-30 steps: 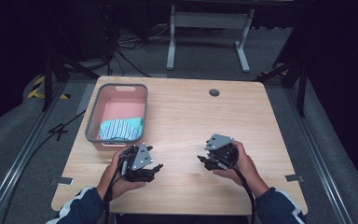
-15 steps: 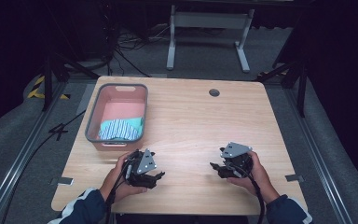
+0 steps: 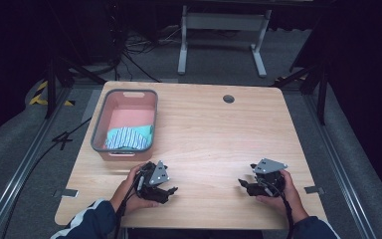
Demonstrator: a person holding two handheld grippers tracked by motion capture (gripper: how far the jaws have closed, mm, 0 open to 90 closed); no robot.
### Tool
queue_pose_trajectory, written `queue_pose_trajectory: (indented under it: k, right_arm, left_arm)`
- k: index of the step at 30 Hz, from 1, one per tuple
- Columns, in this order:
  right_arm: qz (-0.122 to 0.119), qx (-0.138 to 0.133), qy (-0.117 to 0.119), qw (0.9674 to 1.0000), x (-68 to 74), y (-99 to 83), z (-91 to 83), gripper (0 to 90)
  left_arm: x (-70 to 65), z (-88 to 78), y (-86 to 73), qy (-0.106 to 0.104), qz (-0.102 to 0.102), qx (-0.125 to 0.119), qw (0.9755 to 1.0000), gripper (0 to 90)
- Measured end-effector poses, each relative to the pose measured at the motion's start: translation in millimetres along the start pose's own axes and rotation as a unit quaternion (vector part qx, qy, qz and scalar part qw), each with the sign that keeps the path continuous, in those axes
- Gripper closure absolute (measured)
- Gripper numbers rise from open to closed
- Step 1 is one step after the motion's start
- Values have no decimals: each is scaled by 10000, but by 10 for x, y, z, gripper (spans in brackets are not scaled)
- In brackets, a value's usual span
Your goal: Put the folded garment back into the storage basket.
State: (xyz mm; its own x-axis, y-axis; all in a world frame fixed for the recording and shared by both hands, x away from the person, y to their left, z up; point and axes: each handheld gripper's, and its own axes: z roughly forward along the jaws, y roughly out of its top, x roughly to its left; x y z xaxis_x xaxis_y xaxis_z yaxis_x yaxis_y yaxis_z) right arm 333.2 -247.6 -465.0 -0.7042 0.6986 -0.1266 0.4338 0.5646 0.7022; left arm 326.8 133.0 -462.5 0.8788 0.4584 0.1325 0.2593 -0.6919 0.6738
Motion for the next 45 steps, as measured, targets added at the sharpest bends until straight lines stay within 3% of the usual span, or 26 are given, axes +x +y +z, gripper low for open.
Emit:
queue_pose_trajectory:
  k: [5,10,17,19,21,31,45]
  right_arm:
    - [230,30,11,9997,-34,-167,-34,266]
    - [388,-128,-25,9992,-53,-290,-122,245]
    - [827,-150,-28,9965,-114,-420,-122,204]
    - [929,-197,5,9955,-121,-439,-116,193]
    - [899,-189,18,9958,-122,-442,-117,188]
    - [749,-196,164,9969,-110,-453,-128,179]
    - [716,-173,215,9971,-114,-447,-120,156]
  left_arm:
    - [-21,52,0,-144,65,36,9999,209]
    - [-50,134,-15,-205,153,148,9996,205]
    - [-8,211,-31,-563,-57,-52,9984,185]
    - [21,242,-44,-721,-319,-75,9969,167]
    - [37,248,-37,-757,-235,-49,9968,155]
    - [6,271,-11,-735,-258,-34,9970,135]
    - [1,274,-5,-726,-273,-19,9970,126]
